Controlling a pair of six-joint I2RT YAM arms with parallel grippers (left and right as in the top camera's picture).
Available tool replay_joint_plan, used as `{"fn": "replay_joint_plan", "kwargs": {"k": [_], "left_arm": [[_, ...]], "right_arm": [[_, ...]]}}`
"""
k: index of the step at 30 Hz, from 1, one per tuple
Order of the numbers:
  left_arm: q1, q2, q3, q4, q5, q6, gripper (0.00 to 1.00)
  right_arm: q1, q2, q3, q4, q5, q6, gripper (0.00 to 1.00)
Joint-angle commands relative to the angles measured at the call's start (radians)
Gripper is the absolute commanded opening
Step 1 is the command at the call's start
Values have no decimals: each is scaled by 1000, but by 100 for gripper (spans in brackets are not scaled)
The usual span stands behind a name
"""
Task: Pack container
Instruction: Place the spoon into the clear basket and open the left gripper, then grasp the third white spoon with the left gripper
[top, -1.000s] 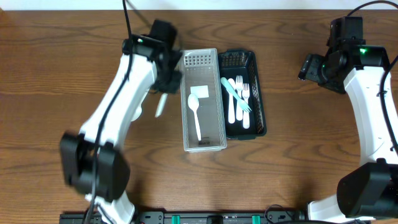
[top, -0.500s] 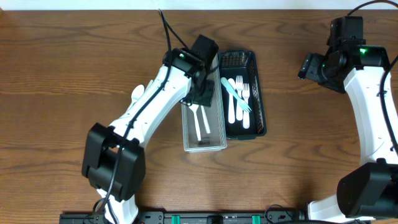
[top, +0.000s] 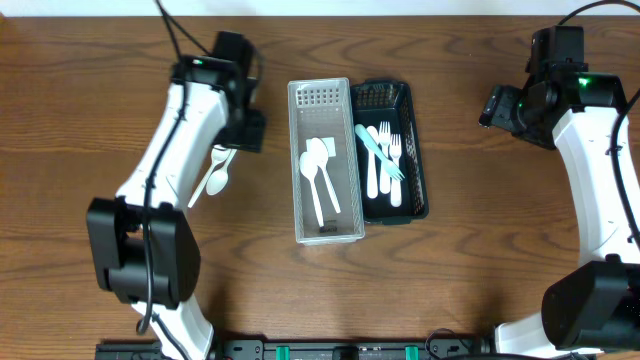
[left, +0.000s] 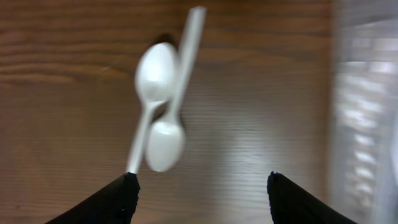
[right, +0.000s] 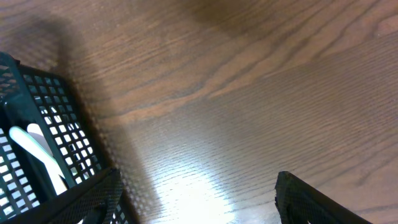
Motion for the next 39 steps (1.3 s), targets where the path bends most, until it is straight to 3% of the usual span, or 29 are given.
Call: {"fn": "replay_joint_plan", "kwargs": {"k": [1,7,37,39], "left_arm": [[60,81,-17,-1,-24,115,68],[107,167,-17,5,-4,198,65],[106,318,-24,77,113,197,61],[106,329,-24,77,113,197,54]], "right_arm": [[-6,1,0,-2,-5,6,82],[-6,1,0,0,-5,6,83],[-6,1,0,0,-5,7,83],[-6,1,0,0,-5,7,83]]}}
